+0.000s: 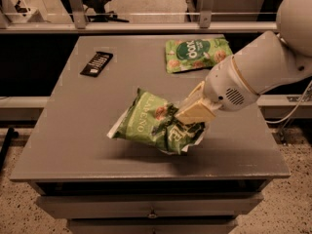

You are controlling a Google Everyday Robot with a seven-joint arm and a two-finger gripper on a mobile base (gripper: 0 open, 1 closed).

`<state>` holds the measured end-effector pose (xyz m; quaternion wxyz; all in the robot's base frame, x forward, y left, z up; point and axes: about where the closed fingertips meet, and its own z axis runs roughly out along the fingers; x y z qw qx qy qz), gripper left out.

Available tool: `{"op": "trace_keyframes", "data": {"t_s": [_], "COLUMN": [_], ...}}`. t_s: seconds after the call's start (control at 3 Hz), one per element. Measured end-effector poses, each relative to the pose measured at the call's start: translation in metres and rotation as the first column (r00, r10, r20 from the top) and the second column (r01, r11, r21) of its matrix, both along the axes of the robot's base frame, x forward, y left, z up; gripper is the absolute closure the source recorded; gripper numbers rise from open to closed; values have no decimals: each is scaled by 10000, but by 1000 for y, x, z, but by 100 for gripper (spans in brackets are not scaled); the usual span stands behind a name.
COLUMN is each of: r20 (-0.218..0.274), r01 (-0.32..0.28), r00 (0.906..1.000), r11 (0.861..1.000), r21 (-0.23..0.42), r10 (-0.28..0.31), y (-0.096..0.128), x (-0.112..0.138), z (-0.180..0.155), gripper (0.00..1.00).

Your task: Move green jalapeno chip bag near green rice chip bag

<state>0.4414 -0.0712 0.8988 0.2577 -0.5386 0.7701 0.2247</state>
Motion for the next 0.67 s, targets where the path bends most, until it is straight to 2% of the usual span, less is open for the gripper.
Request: {"op": "trace_keyframes", "data": {"t_s": [0.33,0.67], "r20": [768,916], "r01": [842,902], "r00": [9941,9925], "r11": [9920,9903], "r21": [-940,-1057], "r10": [-771,-807], "y": [-50,-54], "x": [13,15], "z": [37,39], "gripper": [100,100]}}
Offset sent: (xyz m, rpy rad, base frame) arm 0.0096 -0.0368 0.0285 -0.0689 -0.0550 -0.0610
